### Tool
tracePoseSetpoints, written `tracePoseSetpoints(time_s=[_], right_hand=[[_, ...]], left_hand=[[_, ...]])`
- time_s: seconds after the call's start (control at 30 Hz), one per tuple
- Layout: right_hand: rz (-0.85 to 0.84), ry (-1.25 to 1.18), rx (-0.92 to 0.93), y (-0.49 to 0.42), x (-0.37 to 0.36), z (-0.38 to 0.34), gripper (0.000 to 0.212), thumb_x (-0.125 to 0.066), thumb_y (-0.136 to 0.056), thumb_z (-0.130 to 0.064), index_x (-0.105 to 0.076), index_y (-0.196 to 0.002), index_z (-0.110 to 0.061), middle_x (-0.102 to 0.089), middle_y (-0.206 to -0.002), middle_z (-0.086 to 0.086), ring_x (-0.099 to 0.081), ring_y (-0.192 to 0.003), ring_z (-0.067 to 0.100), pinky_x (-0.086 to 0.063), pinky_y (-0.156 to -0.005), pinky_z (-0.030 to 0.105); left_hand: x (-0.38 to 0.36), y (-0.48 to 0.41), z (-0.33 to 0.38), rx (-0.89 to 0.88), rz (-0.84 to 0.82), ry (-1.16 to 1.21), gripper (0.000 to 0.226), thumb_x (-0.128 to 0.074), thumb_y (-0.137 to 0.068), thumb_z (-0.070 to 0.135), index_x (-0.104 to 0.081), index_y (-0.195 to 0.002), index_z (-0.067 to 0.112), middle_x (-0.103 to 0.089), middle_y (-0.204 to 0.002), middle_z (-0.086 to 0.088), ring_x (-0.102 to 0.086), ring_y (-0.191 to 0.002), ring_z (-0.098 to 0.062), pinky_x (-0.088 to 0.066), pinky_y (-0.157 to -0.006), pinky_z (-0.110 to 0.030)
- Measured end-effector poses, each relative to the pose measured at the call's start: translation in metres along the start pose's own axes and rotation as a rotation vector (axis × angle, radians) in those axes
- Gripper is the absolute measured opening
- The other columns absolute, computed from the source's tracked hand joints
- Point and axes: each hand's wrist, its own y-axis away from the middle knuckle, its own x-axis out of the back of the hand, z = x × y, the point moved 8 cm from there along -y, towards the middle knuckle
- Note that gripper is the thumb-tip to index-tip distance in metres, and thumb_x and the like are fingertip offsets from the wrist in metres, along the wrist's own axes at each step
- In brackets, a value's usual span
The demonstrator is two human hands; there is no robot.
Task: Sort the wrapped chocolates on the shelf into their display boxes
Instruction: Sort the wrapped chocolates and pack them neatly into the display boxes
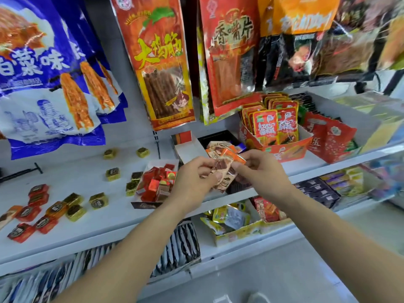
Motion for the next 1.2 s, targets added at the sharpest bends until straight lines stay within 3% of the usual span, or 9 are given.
tracePoseSetpoints(time_s=[0.1,0.2,0.3,0.5,0.63,0.73,1.0,1.1,1.2], right_hand=[[0.059,-0.094,-0.026,-0.009,0.008,0.009,0.023,-0.071,-0.091,-0.022,-0.067,-0.111,-0.011,-0.074,-0.079,0.003,-0.074,-0.074,0.021,-0.060,-0.077,0.048],[0.148,-0.080,-0.041,-0.019,0.020,0.019,0.032,-0.063,-0.095,-0.026,-0.060,-0.126,-0.017,-0.072,-0.089,-0.002,-0.071,-0.084,0.015,-0.059,-0.077,0.038],[0.199,0.115,0.003,-0.027,0.026,0.018,0.018,-0.057,-0.098,-0.024,-0.063,-0.114,-0.021,-0.065,-0.090,-0.010,-0.063,-0.082,0.009,-0.045,-0.061,0.021],[0.166,0.281,0.065,-0.039,0.008,0.021,0.017,-0.056,-0.095,-0.018,-0.065,-0.109,-0.022,-0.064,-0.087,-0.011,-0.060,-0.066,0.009,-0.052,-0.058,0.036],[0.155,0.304,0.092,-0.042,0.000,0.025,0.016,-0.058,-0.093,-0.018,-0.064,-0.106,-0.023,-0.064,-0.087,-0.011,-0.054,-0.059,0.006,-0.044,-0.052,0.028],[0.167,0.327,0.094,-0.042,-0.001,0.025,0.015,-0.057,-0.093,-0.019,-0.064,-0.106,-0.024,-0.064,-0.091,-0.009,-0.054,-0.061,0.006,-0.038,-0.052,0.025],[0.171,0.318,0.144,-0.027,-0.022,-0.022,0.016,-0.057,-0.094,-0.019,-0.067,-0.105,-0.022,-0.066,-0.093,-0.008,-0.062,-0.080,0.012,-0.054,-0.068,0.037],[0.007,0.332,0.202,-0.012,-0.070,-0.049,0.018,-0.056,-0.095,-0.019,-0.066,-0.110,-0.021,-0.063,-0.087,-0.012,-0.058,-0.070,0.006,-0.049,-0.060,0.028],[-0.239,0.406,0.247,0.010,-0.131,-0.070,0.019,-0.055,-0.097,-0.024,-0.065,-0.113,-0.020,-0.055,-0.089,-0.013,-0.056,-0.076,0.009,-0.045,-0.064,0.024]], left_hand=[[-0.013,-0.015,0.007,-0.043,-0.068,-0.072,0.025,-0.070,-0.090,0.015,-0.065,-0.098,0.038,-0.072,-0.098,0.007,-0.068,-0.091,-0.010,-0.059,-0.079,-0.032],[-0.001,-0.049,0.007,-0.056,0.012,-0.187,0.018,-0.067,-0.092,0.017,-0.069,-0.103,0.031,-0.070,-0.101,0.007,-0.066,-0.092,-0.015,-0.056,-0.079,-0.037],[0.020,-0.092,0.010,-0.092,0.170,-0.347,0.020,-0.067,-0.091,0.016,-0.071,-0.111,0.017,-0.070,-0.105,-0.001,-0.063,-0.097,-0.019,-0.050,-0.080,-0.032],[0.012,-0.136,0.009,-0.125,0.318,-0.613,0.028,-0.062,-0.095,0.020,-0.067,-0.122,0.018,-0.069,-0.117,-0.006,-0.061,-0.107,-0.028,-0.050,-0.083,-0.038],[0.006,-0.151,-0.006,-0.050,0.357,-0.487,0.033,-0.067,-0.092,0.019,-0.065,-0.125,0.014,-0.068,-0.119,-0.008,-0.063,-0.109,-0.028,-0.046,-0.083,-0.030],[0.004,-0.154,-0.013,0.012,0.313,-0.474,0.047,-0.069,-0.091,0.027,-0.058,-0.134,0.011,-0.064,-0.131,-0.009,-0.059,-0.121,-0.028,-0.046,-0.096,-0.033],[0.053,-0.035,0.009,-0.063,0.185,-0.504,0.024,-0.060,-0.095,0.023,-0.067,-0.118,0.026,-0.066,-0.120,0.007,-0.059,-0.112,-0.011,-0.046,-0.095,-0.027],[0.096,0.040,0.001,-0.036,0.150,-0.526,0.017,-0.064,-0.093,0.023,-0.070,-0.101,0.037,-0.066,-0.102,0.021,-0.060,-0.096,0.004,-0.049,-0.088,-0.022],[0.155,0.103,-0.027,0.046,0.189,-0.645,0.015,-0.063,-0.093,0.028,-0.065,-0.096,0.043,-0.063,-0.108,0.022,-0.055,-0.103,0.004,-0.045,-0.093,-0.026]])
